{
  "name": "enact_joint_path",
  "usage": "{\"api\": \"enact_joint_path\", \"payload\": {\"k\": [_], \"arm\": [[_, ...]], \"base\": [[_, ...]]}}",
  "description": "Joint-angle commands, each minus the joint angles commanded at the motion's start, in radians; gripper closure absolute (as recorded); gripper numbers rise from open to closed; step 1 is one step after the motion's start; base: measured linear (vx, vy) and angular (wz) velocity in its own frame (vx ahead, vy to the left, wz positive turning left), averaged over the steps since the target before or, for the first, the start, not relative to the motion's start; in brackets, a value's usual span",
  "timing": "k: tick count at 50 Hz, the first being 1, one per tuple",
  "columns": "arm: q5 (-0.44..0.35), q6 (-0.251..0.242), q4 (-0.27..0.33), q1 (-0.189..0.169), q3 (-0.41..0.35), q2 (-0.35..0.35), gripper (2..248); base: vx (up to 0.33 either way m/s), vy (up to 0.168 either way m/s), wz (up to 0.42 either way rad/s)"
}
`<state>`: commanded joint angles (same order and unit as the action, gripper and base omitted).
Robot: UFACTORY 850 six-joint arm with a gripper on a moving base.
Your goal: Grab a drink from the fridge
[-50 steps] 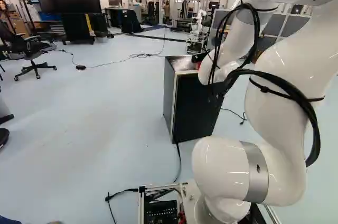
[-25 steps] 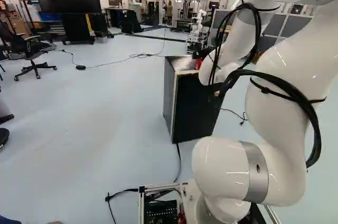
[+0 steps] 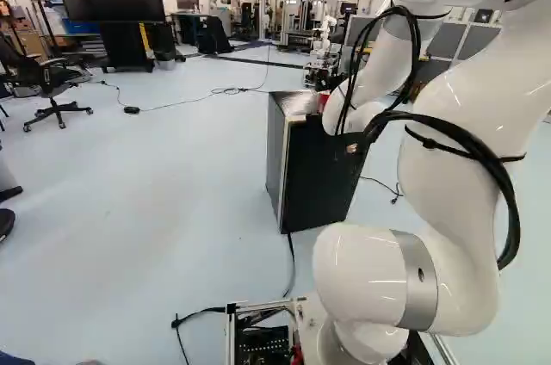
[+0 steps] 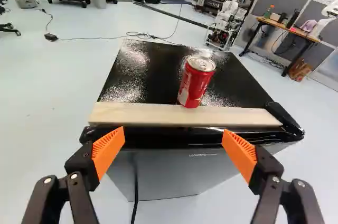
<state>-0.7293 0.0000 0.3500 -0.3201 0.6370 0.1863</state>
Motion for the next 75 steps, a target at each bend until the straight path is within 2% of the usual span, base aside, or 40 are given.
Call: {"api": "enact_joint_path", "payload": {"k": [34,49,75], "arm": [[-0.021,0.000,-0.143,0.023,0.136,0.117,3],[-0.038,0.000,-0.195,0.034,0.206,0.198,3],[-0.120,0.000,-0.269,0.048,0.317,0.304,3]], "base": [[0.000,0.000,0.000],[0.000,0.000,0.000],[0.000,0.000,0.000]]}}
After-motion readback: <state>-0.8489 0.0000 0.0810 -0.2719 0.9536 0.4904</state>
